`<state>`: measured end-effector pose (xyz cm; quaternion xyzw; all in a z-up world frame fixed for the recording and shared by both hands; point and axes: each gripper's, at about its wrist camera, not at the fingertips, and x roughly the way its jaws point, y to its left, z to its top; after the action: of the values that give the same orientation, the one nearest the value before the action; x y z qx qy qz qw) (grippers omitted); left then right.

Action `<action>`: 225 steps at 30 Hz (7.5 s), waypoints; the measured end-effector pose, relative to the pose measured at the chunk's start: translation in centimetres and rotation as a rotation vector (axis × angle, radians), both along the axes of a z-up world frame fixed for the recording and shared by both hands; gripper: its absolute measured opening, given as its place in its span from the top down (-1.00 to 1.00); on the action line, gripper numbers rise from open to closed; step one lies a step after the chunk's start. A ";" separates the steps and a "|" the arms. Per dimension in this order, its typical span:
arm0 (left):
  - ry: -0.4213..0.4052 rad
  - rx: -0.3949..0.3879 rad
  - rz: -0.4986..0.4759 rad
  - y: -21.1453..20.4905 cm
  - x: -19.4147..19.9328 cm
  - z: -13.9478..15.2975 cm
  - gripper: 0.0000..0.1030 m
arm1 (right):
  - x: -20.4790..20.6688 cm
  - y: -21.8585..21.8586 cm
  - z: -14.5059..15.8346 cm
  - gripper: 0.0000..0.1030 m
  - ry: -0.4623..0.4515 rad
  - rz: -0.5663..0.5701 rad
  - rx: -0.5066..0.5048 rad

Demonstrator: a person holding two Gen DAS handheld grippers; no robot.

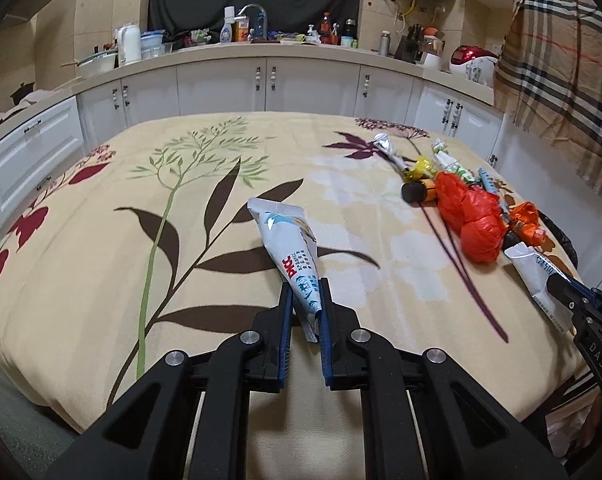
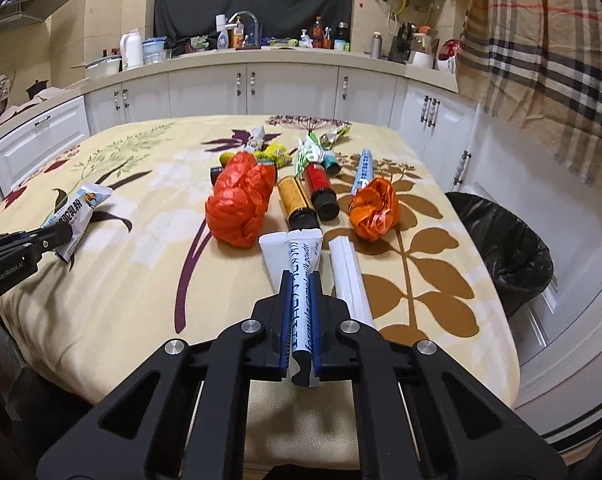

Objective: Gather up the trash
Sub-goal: 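Grasp the white blue-striped tube with the right tool, then carry both tubes over the black bin and open both tools to drop them, then move both open tools back over the table, then grasp the flat white plastic strip with the right tool, then grasp the red plastic bag with the left tool, then carry the red bag and white strip over the bin and release both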

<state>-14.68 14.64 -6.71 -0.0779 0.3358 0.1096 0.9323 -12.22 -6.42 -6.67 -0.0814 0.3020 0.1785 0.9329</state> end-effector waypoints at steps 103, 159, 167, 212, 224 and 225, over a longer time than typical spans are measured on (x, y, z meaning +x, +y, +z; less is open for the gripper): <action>-0.075 0.088 -0.162 -8.0 8.2 4.0 0.07 | 3.9 -6.8 0.6 0.22 -0.027 -0.195 0.105; -0.001 0.009 -0.216 -11.2 9.6 1.7 -0.04 | 8.2 -9.0 0.8 0.63 -0.043 -0.226 0.108; 0.039 -0.002 -0.212 -11.5 11.8 0.7 -0.06 | 10.4 -9.3 0.8 0.63 -0.020 -0.229 0.117; -0.154 0.070 -0.547 -28.5 26.3 5.6 0.35 | 21.1 -21.8 2.9 0.63 -0.142 -0.551 0.083; -0.072 0.102 -0.572 -31.8 31.0 2.6 0.34 | 24.1 -24.1 0.0 0.63 -0.092 -0.621 0.099; -0.056 0.102 -0.577 -32.0 31.4 2.3 0.34 | 24.4 -24.3 -0.3 0.62 -0.088 -0.628 0.099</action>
<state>16.67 -17.38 -4.37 0.0647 0.3124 -0.1456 0.9365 12.15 -30.69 -7.00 0.0537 0.2624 -0.1072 0.9575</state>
